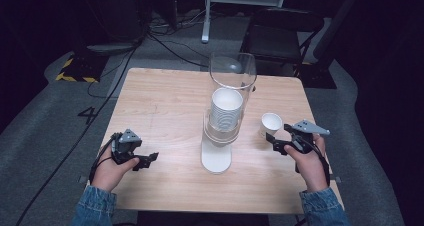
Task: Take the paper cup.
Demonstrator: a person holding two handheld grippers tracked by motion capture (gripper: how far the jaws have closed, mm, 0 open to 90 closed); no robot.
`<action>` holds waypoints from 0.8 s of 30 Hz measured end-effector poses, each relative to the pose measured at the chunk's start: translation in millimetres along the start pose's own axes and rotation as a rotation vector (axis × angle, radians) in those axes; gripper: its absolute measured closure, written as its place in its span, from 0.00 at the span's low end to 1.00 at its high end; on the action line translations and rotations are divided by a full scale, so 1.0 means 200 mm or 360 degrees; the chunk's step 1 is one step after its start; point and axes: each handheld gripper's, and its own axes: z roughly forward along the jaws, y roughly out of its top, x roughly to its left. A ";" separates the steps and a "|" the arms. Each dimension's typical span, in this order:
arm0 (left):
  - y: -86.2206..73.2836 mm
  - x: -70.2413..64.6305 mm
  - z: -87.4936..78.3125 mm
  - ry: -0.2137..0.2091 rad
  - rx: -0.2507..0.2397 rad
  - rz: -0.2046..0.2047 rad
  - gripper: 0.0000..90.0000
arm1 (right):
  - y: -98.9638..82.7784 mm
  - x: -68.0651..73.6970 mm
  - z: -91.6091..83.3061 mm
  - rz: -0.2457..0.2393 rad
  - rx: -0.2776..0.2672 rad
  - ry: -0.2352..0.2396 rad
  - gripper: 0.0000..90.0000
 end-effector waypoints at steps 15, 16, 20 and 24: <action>0.00 -0.03 0.01 -0.0105 0.0005 0.0041 0.21 | -0.16 0.19 0.00 -0.0131 0.0081 0.0413 0.27; 0.00 -0.03 0.01 -0.0106 0.0005 0.0040 0.21 | -0.17 0.20 0.01 -0.0144 0.0094 0.0410 0.27; 0.00 -0.04 0.02 -0.0104 0.0009 0.0041 0.21 | -0.21 0.23 0.03 -0.0159 0.0138 0.0436 0.27; 0.00 -0.03 0.03 -0.0100 0.0038 0.0051 0.21 | -0.25 0.26 0.07 -0.0143 0.0276 0.0535 0.27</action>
